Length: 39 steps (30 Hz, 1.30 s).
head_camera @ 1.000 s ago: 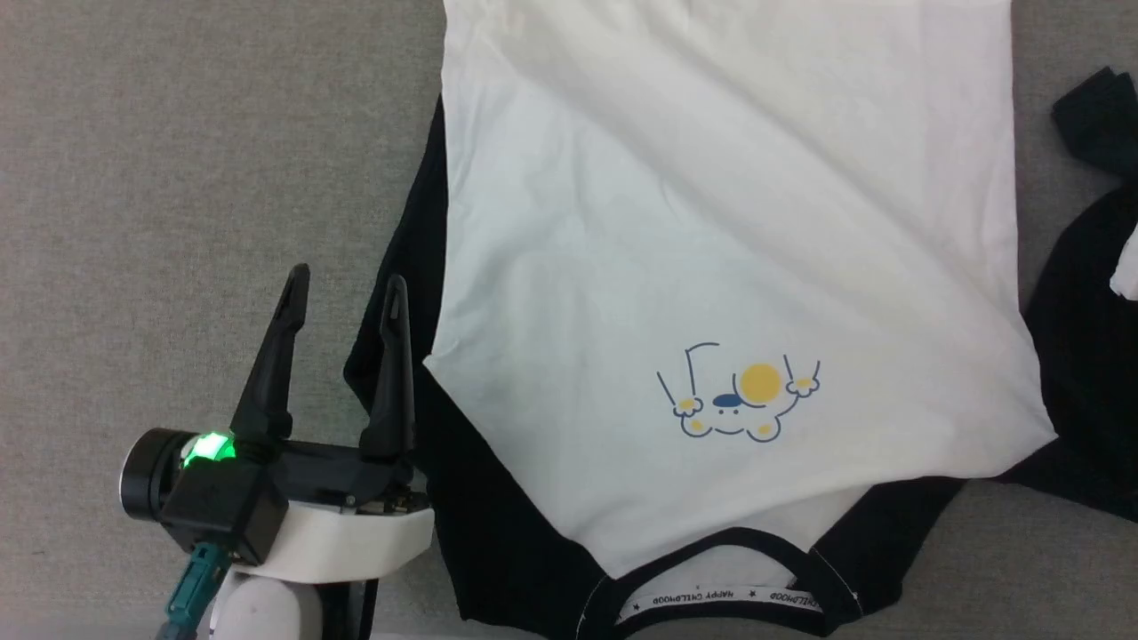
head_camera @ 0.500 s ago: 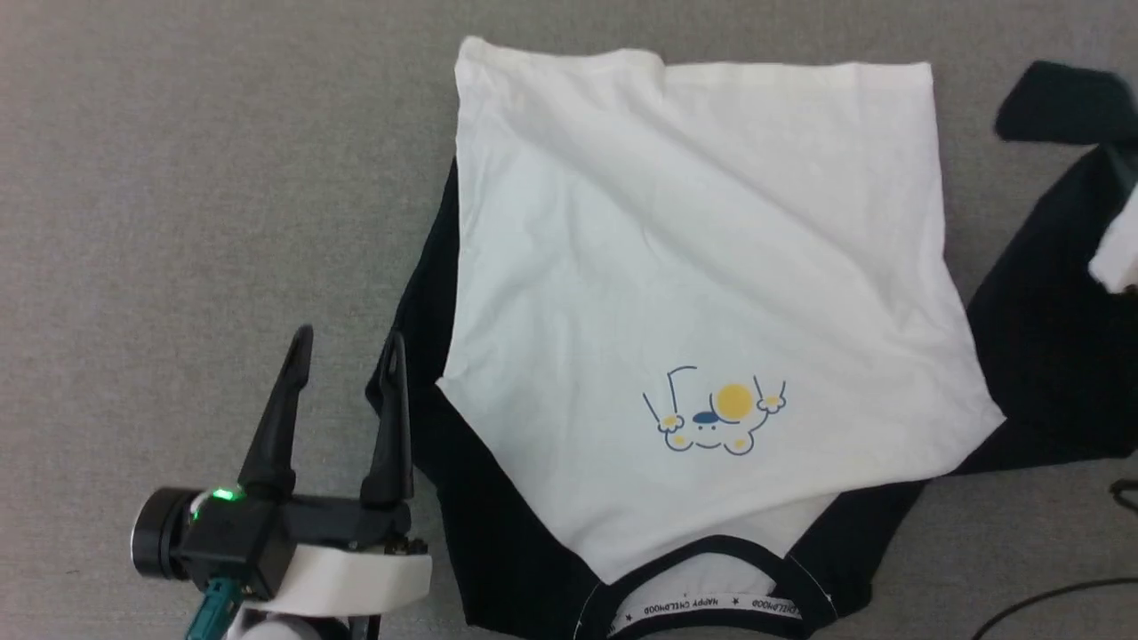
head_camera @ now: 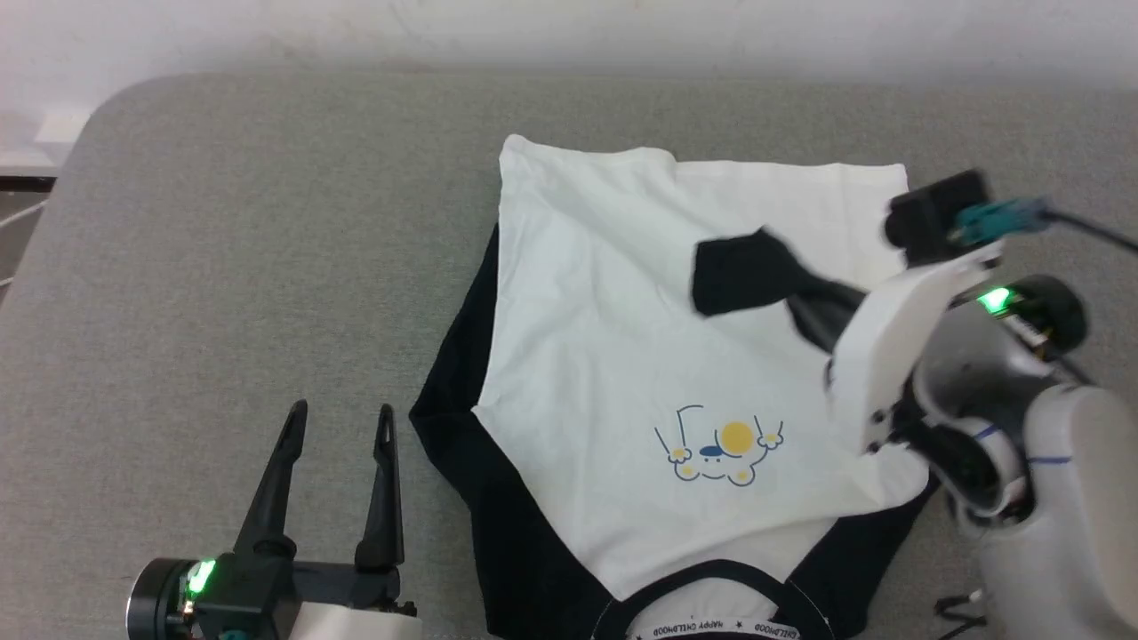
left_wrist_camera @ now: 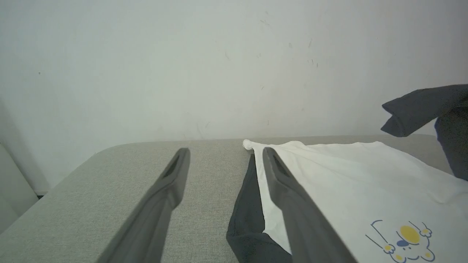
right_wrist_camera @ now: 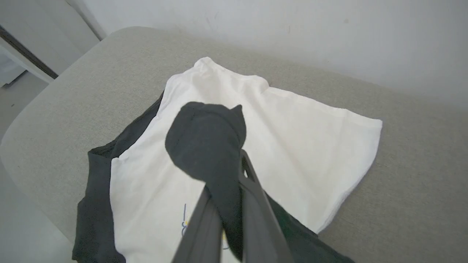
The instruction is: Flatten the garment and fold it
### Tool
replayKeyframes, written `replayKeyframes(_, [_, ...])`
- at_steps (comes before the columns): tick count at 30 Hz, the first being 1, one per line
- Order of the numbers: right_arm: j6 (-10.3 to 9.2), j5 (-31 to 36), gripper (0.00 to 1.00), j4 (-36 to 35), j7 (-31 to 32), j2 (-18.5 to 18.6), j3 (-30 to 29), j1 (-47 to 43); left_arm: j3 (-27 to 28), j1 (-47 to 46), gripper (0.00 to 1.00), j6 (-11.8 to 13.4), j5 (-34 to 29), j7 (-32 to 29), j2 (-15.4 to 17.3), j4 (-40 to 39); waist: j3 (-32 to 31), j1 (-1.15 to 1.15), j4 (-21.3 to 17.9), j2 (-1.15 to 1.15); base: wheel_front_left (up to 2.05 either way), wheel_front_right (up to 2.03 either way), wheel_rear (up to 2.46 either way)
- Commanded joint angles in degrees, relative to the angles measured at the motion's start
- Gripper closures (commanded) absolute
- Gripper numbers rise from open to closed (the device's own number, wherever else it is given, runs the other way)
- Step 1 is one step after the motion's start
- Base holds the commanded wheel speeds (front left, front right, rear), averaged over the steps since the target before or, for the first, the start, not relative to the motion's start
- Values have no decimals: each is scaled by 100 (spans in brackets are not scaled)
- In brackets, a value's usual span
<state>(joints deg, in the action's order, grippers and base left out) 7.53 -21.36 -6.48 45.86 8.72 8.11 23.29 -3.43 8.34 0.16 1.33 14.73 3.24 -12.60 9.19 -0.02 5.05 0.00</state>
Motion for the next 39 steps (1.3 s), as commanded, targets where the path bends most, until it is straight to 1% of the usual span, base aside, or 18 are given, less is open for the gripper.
replayKeyframes(1, [-4, -51, 100, -4, -19, -23, 115, -73, 23, 58, 0, 52, -66, 27, 30, 6, -125, 2, 114, 0, 0, 0, 0])
replayKeyframes(6, [-4, -261, 100, 224, -212, -140, 754, -273, 8, 152, 0, 58, -49, 27, 34, 47, -282, 2, 201, 0, 0, 0, 0])
replayKeyframes(14, [-4, -405, 100, 895, -645, -306, 1674, -545, 0, 244, 0, 68, 20, 27, 24, 47, -429, 2, 256, 0, 0, 0, 0])
replayKeyframes(20, [-4, -416, 100, 1512, -956, -348, 2120, -756, -33, 196, 0, 65, 52, 27, 14, 32, -340, 2, 274, 0, 0, 0, 0])
replayKeyframes(28, [-4, -295, 100, 2558, -1535, -416, 2295, -774, -72, 98, 0, 53, 93, 27, 1, 57, -169, 2, 311, 0, 0, 0, 0])
replayKeyframes(39, [-4, -30, 100, 4137, -2347, -561, 2157, -386, -151, -76, 0, 15, 131, 27, -14, 139, 5, 2, 431, 0, 0, 0, 0])
